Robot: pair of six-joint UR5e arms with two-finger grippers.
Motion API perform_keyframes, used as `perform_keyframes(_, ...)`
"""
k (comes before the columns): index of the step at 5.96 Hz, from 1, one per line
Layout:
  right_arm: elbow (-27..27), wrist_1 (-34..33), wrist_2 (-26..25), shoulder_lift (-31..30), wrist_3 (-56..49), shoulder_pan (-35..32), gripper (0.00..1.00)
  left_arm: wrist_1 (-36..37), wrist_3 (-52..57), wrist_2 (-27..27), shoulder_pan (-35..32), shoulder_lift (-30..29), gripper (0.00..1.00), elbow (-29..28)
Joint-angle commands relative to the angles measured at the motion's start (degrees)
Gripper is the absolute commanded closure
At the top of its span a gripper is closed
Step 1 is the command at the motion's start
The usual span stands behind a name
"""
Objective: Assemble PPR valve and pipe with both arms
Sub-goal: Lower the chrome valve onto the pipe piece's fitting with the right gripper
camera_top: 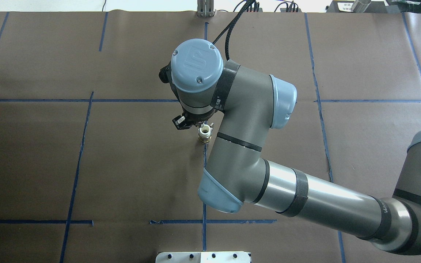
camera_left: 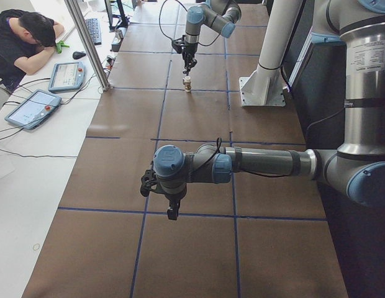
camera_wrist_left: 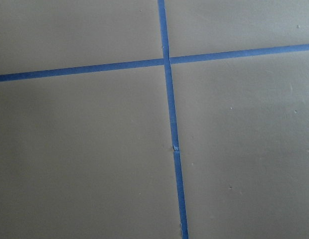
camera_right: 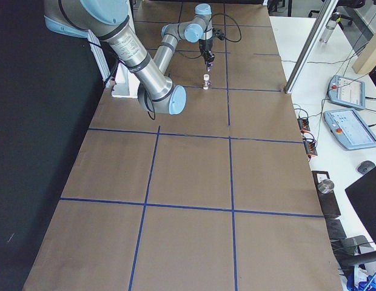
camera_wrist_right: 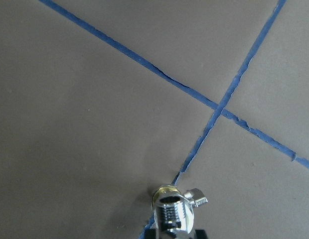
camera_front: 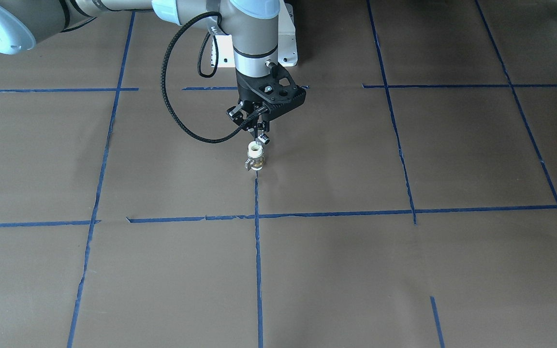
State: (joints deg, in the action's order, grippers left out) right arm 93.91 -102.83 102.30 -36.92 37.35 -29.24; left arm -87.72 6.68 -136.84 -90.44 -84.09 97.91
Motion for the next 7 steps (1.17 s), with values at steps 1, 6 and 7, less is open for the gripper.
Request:
perform_keyframes(1,-0.3,-0.09,-0.35,-0.43,0.0,0.5,1.0,0.0,-0.09,0.08,0.0,-0.02,0.0,0.0)
perform_keyframes(6,-1.53,-0.09,-1.58,-0.52,0.0,0.5,1.0,0.0,-0.44,-0.01,0.0,-0.02,0.0,0.36)
perform_keyframes(7,-1.71,-0.01,-1.58,-0.43,0.0,0.58,1.0,0.0,-0.44,-0.01,0.0,-0.02,0.0,0.36)
